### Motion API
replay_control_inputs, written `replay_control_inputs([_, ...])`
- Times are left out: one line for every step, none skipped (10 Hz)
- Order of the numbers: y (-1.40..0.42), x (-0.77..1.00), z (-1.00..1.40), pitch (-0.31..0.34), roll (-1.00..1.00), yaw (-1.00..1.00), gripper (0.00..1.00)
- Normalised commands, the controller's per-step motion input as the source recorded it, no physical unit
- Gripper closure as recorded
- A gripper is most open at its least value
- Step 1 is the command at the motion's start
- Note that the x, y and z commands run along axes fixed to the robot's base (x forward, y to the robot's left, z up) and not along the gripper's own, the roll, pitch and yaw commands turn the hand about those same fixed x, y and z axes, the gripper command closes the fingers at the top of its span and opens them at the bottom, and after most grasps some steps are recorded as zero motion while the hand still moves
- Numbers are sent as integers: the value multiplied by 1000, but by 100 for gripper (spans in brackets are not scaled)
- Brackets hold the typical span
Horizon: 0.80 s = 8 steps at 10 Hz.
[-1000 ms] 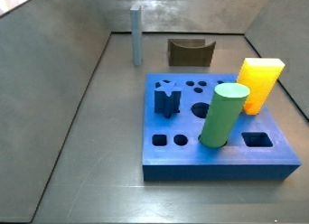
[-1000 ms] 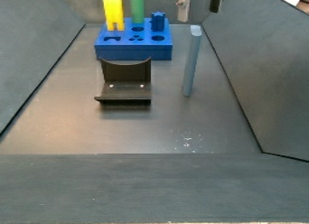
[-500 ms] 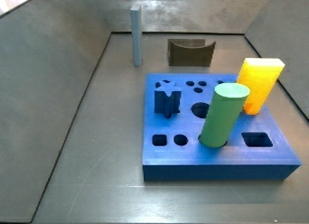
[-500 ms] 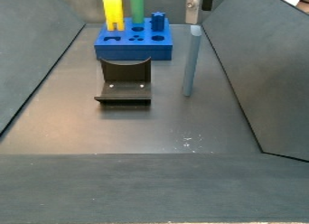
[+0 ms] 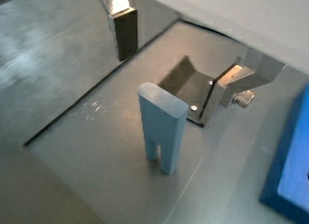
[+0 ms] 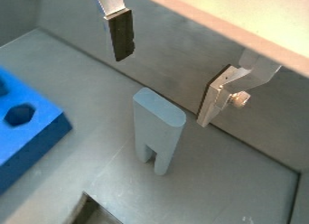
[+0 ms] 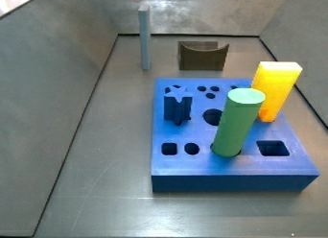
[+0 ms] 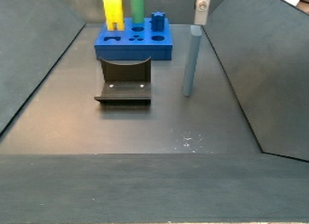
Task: Pick up the square-circle object. Move up. Rotate the square-circle object. Place the square-circle object on the fixture. Regrasp the square-circle object. Move to above the board. Insert the square-circle object.
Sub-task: Rotate the square-circle object.
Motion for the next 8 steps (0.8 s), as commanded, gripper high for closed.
replay_control_inputs([-2, 42, -24, 7, -17, 1000, 0])
replay_control_inputs([-2, 42, -24, 7, -18, 1000, 0])
replay_control_inputs([-2, 42, -23, 7, -18, 1000, 0])
replay_control_inputs([-2, 42, -23, 8, -19, 1000, 0])
replay_control_inputs([-2, 42, -23, 8, -20, 1000, 0])
replay_control_inputs([-2, 42, -22, 9, -21, 1000, 0])
replay_control_inputs([-2, 42, -22, 9, -22, 1000, 0])
replay_control_inputs([-2, 42, -22, 10, -24, 1000, 0])
